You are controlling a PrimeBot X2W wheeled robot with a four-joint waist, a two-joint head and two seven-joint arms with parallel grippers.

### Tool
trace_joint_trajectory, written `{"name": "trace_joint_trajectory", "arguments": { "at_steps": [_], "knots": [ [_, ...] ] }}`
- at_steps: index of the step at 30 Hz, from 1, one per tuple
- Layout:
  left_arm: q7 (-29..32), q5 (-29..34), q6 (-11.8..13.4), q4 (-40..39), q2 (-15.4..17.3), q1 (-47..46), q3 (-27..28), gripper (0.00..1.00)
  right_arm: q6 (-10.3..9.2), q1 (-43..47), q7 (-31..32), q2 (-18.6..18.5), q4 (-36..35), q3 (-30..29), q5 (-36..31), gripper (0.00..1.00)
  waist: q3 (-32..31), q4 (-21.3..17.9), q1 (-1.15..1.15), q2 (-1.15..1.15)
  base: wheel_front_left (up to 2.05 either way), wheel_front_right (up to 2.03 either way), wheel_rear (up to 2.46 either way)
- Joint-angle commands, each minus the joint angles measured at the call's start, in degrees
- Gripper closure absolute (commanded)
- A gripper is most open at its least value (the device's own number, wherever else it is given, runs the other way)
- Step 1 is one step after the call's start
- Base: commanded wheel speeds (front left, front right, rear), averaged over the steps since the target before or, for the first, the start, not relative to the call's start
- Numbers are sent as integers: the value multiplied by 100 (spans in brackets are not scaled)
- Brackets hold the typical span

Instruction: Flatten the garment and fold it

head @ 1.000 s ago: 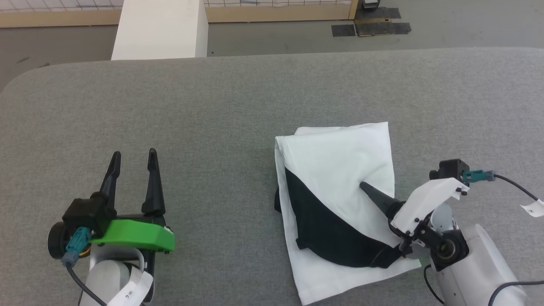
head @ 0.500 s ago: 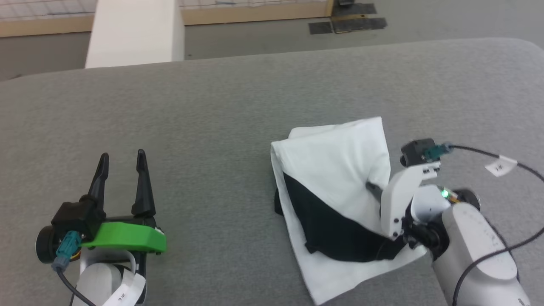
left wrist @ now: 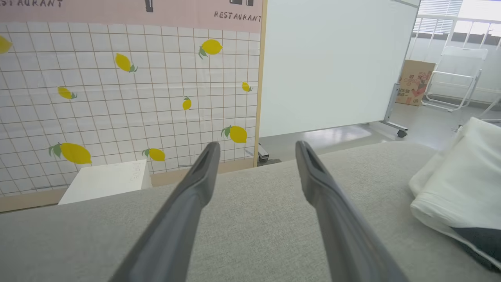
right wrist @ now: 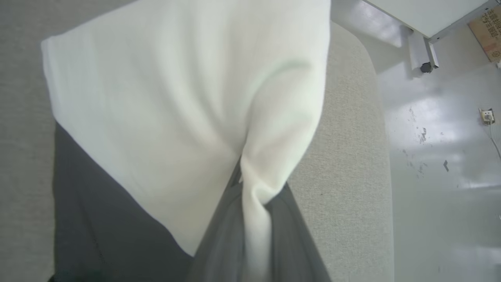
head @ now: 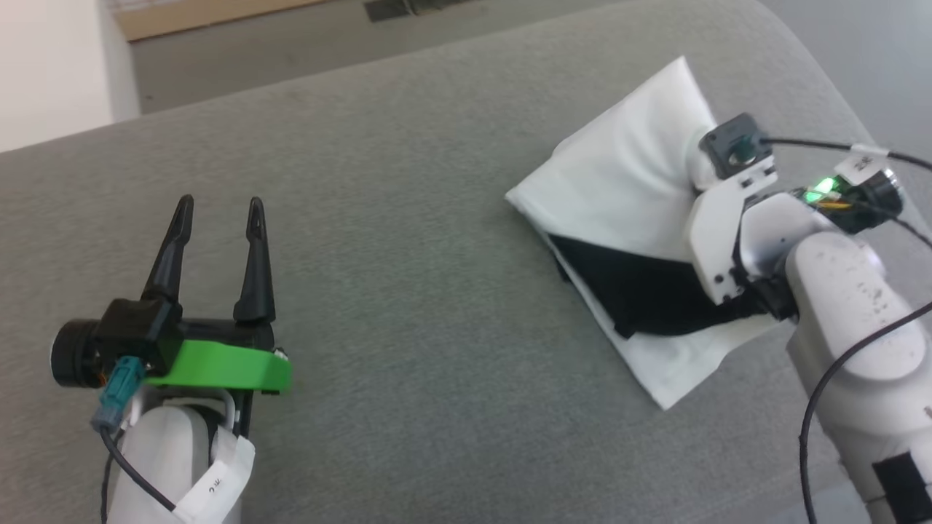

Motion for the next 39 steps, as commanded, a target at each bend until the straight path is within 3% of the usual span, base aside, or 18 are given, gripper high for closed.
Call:
{"name": "trace_joint_trajectory", "arguments": {
  "at_steps": [1,9,20,21,22,23,30,39],
  "knots": [
    [-22,43,-21,-50,97,-107,-14,0,-11,-183,-126,-23,109,-104,-116,100,652,-662,-1,45,0,0,0],
    [94,140,-30,-465,509,-258,-77,0,-11,-852,-744,88,798,-1253,-769,100,1339,-919,-1,45,0,0,0],
    [434,118,-35,-952,885,-332,-154,0,-11,-1389,-1552,76,1463,-2807,-2017,100,1744,-615,-1,45,0,0,0],
    [439,89,-6,-995,892,-293,-130,0,-11,-1418,-1595,126,1571,-3213,-2321,82,1727,-537,-1,45,0,0,0],
    [420,67,11,-980,877,-272,-121,0,-11,-1408,-1577,143,1615,-3367,-2452,13,1681,-509,-1,45,0,0,0],
    [397,44,26,-958,857,-253,-115,0,-11,-1393,-1580,149,1633,-3466,-2574,0,1632,-487,-1,45,0,0,0],
    [142,-168,138,-513,582,-95,-124,0,-11,-1253,-2062,132,1665,-3849,-3087,0,904,-235,-1,45,0,0,0],
    [-6,-430,196,133,187,250,-156,0,-11,-837,-3328,228,1776,-3314,-2146,0,-201,239,-1,45,0,0,0]
  ]
}}
